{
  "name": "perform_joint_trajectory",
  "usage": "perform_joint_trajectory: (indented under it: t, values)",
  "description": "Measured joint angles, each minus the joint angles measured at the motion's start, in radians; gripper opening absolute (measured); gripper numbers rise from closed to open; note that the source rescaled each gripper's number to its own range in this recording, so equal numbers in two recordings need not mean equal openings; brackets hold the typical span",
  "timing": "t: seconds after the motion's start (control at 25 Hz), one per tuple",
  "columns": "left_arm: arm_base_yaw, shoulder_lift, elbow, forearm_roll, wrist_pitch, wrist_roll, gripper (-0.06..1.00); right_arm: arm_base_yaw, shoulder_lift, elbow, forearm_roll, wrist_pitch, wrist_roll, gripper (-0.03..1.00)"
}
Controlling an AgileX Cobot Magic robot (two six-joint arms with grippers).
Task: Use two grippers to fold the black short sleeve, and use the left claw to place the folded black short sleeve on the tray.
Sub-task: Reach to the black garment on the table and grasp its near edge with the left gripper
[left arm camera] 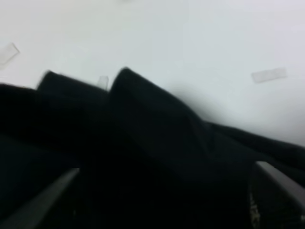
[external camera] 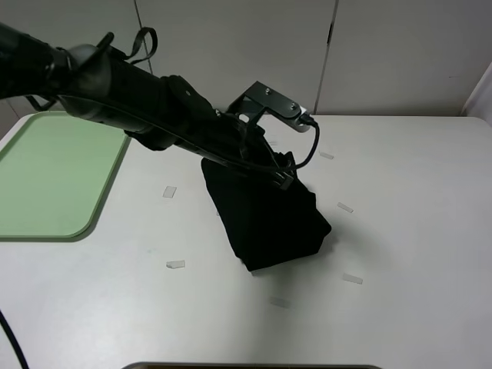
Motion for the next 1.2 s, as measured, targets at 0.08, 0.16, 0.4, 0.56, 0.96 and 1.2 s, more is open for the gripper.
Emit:
perform_joint_trajectory:
  t: [0.08, 0.16, 0.4, 0.56, 0.96, 1.2]
  values:
    - [0.0, -0.041, 0.024, 0.0, -0.012, 0.0, 0.68, 0.0, 0.0, 0.0, 0.0, 0.0, 0.0, 1.0]
    - [0.003, -0.091, 0.065, 0.005, -0.059, 0.0, 0.68, 0.0, 0.0, 0.0, 0.0, 0.0, 0.0, 1.0]
    - [0.045, -0.13, 0.169, 0.013, -0.113, 0.0, 0.68, 0.0, 0.0, 0.0, 0.0, 0.0, 0.0, 1.0]
    - [0.05, -0.13, 0.181, 0.013, -0.114, 0.0, 0.68, 0.0, 0.0, 0.0, 0.0, 0.0, 0.0, 1.0]
    - [0.055, -0.13, 0.181, 0.017, -0.133, 0.0, 0.93, 0.0, 0.0, 0.0, 0.0, 0.0, 0.0, 1.0]
    - [0.071, -0.13, 0.186, 0.02, -0.131, 0.008, 0.99, 0.0, 0.0, 0.0, 0.0, 0.0, 0.0, 1.0]
